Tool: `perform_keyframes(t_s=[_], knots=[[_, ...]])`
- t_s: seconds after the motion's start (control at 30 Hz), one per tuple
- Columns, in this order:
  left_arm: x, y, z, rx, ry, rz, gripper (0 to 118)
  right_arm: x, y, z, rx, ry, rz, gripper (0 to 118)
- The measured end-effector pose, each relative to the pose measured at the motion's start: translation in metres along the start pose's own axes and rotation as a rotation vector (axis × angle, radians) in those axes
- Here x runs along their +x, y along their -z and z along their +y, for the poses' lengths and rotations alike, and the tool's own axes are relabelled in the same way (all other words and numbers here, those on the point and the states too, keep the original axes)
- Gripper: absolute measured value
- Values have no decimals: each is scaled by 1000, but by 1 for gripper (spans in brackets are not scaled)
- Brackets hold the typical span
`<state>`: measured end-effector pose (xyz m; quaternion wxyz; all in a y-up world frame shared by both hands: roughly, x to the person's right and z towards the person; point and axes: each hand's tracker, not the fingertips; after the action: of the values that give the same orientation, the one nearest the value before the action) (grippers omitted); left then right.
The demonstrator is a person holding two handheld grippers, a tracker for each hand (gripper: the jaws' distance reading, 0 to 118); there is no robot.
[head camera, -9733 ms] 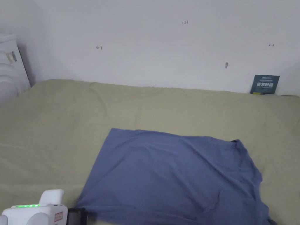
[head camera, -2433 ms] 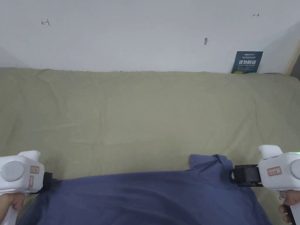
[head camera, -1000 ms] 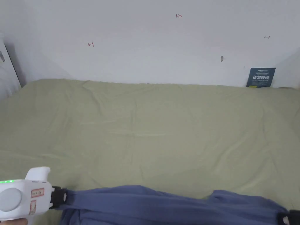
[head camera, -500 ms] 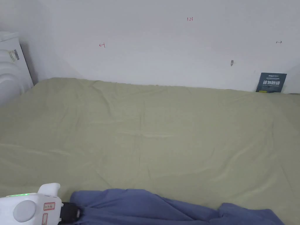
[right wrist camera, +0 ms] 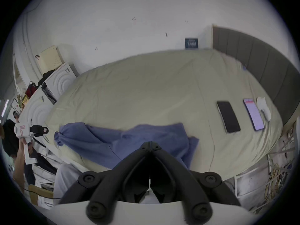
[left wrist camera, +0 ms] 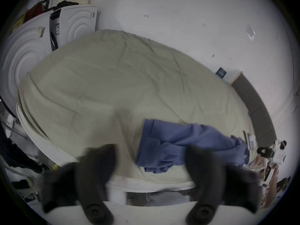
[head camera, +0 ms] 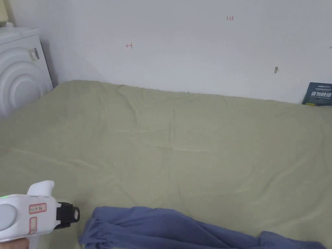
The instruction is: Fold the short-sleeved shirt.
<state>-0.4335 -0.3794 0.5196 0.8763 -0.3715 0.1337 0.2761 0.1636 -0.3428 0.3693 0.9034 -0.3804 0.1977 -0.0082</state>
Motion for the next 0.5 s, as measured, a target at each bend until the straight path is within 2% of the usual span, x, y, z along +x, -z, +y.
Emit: perform_keyframes(t_s=[0.07, 0.23, 0.37, 0.4, 0.43, 0.47, 0.5], knots=[[-10, 12, 5, -73, -8, -20, 0, -11, 4, -2, 4, -28, -1, 0], [-42, 40, 8, -140, -99, -102, 0, -18, 8, -7, 50, 62, 31, 0], [-63, 59, 15, -191, -168, -281, 0, -34, 9, -11, 47, 46, 21, 0], [-63, 61, 16, -211, -184, -338, 13, -35, 11, -12, 42, 48, 21, 0], [-66, 66, 18, -237, -210, -384, 54, -41, 8, -13, 43, 44, 19, 0], [-67, 72, 17, -260, -222, -412, 102, -44, 10, -14, 36, 46, 23, 0], [-67, 78, 17, -263, -200, -409, 117, -46, 11, -15, 32, 52, 21, 0]])
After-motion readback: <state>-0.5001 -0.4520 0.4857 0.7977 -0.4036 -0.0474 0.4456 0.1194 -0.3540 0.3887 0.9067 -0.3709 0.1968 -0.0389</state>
